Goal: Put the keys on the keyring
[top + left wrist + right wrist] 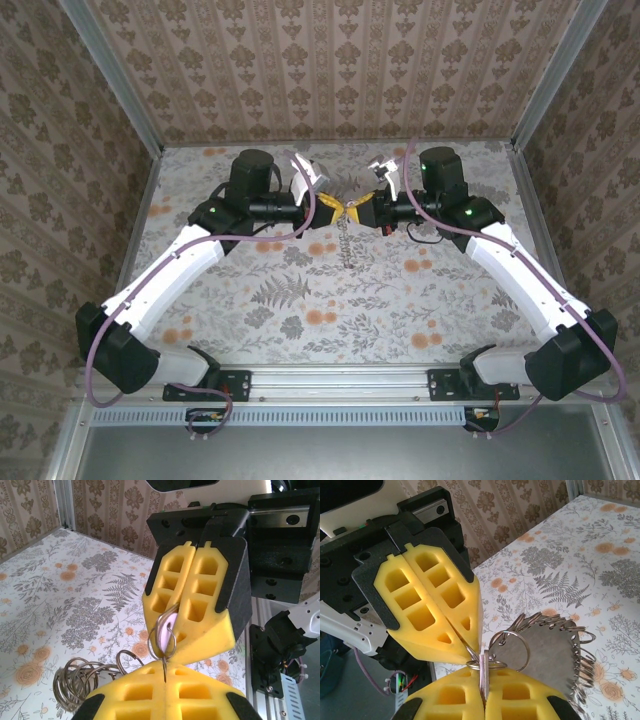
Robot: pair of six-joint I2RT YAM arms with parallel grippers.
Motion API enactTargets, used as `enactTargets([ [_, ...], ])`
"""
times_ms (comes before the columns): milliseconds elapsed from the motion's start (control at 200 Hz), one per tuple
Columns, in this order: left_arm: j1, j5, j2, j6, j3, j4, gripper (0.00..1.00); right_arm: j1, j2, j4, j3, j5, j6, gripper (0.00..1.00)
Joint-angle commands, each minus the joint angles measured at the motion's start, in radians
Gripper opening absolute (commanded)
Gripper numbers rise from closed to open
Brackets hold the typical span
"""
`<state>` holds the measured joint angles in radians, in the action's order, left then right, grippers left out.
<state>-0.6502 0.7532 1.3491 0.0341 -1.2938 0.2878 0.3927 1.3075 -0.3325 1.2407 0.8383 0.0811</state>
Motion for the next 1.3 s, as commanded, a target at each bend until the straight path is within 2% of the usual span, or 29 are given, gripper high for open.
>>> enactTargets([
  [0,-0.020,0.009,0.008,-0.010,-0.019,-0.062,0.00,0.004,0.002,0.034,0.003,0.022,0.002,0.00],
  [510,-0.019,-0.048,0.011,-0.020,-0.029,-0.096,0.00,0.017,-0.008,0.069,-0.098,0.028,0.019,0.00],
  [1295,-0.019,-0.027,0.022,-0.037,0.019,-0.126,0.00,0.046,0.045,0.021,0.076,0.013,0.016,0.00],
])
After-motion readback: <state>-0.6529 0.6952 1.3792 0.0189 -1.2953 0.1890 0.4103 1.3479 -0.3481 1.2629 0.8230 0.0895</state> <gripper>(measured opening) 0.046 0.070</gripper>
